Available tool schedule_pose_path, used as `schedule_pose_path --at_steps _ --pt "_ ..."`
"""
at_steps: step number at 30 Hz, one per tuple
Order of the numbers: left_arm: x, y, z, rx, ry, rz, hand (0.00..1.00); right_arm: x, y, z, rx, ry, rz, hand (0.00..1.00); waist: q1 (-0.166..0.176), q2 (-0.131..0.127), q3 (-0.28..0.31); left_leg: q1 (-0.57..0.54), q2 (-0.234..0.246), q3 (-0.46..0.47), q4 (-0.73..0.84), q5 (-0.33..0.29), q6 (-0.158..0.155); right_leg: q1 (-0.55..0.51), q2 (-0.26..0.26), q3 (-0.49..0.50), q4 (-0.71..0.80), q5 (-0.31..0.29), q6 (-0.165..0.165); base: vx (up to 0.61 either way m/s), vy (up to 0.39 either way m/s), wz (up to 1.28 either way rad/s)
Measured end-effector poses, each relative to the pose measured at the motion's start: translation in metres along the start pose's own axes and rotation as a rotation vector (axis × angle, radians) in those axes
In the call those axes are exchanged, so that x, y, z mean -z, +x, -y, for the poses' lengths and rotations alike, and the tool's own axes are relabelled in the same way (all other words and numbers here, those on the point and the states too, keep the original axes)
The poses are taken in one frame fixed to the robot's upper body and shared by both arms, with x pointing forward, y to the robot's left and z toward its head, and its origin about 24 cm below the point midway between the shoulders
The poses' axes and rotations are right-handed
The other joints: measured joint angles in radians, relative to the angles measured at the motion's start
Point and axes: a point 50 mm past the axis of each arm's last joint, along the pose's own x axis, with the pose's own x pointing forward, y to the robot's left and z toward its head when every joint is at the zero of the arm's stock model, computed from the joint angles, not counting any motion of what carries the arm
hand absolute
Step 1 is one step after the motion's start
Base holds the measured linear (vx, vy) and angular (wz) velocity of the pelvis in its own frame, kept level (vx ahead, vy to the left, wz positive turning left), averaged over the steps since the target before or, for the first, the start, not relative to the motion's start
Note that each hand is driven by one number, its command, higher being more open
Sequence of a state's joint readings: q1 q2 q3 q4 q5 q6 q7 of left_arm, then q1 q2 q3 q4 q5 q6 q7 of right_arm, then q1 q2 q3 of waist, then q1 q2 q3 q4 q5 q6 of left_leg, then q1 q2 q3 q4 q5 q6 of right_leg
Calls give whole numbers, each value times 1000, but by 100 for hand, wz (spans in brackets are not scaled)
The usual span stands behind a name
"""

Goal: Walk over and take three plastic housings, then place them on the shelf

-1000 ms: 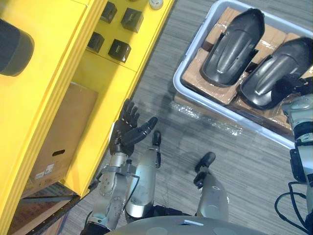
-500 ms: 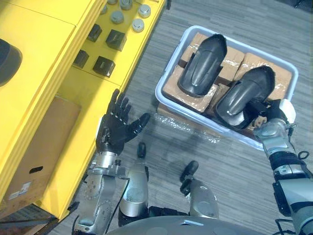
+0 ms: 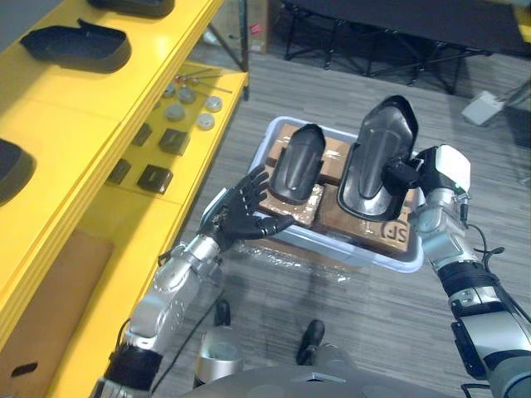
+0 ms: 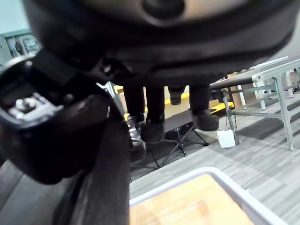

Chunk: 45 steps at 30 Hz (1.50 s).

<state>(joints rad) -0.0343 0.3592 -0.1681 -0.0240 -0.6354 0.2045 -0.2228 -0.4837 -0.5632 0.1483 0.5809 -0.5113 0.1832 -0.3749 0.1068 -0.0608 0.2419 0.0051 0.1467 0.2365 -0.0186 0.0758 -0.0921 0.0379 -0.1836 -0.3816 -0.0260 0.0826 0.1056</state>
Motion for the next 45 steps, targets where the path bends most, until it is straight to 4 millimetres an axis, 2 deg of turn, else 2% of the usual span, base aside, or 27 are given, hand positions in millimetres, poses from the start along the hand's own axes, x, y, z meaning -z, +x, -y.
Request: schedule_pose_path --at_steps 1,5,11,14,20,27,30,31,37,45 --pt "6 3 -10 -28 -48 -57 100 -6 0 0 -1 -16 45 0 -8 -6 -5 9 1 6 -6 1 -1 0 2 9 -3 3 -1 -43 -10 -27" --pt "10 7 -23 -61 -162 -122 100 -18 -3 -4 -38 -50 137 0 -27 -19 -26 9 3 11 -7 5 -7 7 15 14 -31 23 -7 -24 -10 -8" --pt "-21 34 -11 -1 -272 -10 100 -52 -18 -29 -126 -44 327 0 -28 -16 -55 17 5 7 -7 8 -10 25 22 13 -51 35 -10 0 0 0" --pt "-29 42 -3 27 -311 18 100 -66 -25 -39 -156 -29 395 0 -29 -16 -58 24 5 3 -7 8 -10 34 22 9 -51 35 -10 -2 5 5" --pt "-12 50 19 66 -355 -43 100 -90 -44 -62 -247 4 488 0 -26 -9 -80 36 2 -4 -7 8 -10 52 20 2 -52 35 -10 -2 4 2" --pt "3 52 21 0 -353 -114 100 -96 -53 -74 -294 -12 515 0 -24 12 -104 38 1 -16 -18 15 -10 55 21 -10 -52 35 -10 -10 2 3" --pt "6 52 21 -7 -320 -131 100 -96 -54 -76 -301 -21 514 0 -25 11 -115 38 3 -24 -24 21 -12 57 25 -18 -53 35 -10 -5 -5 7" --pt "7 52 21 -7 -316 -133 0 -96 -54 -76 -301 -22 514 0 -24 12 -116 38 3 -25 -24 21 -12 58 24 -19 -53 35 -10 -8 -2 4" --pt "10 52 19 -41 -236 -155 0 -100 -57 -80 -314 -26 529 0 -22 11 -123 40 3 -34 -24 25 -12 64 25 -27 -53 37 -12 -5 1 3" --pt "22 51 12 -143 -231 -210 0 -119 -68 -83 -296 35 613 0 -30 10 -144 41 6 -30 -24 25 -13 62 27 -24 -59 37 -13 0 0 0"
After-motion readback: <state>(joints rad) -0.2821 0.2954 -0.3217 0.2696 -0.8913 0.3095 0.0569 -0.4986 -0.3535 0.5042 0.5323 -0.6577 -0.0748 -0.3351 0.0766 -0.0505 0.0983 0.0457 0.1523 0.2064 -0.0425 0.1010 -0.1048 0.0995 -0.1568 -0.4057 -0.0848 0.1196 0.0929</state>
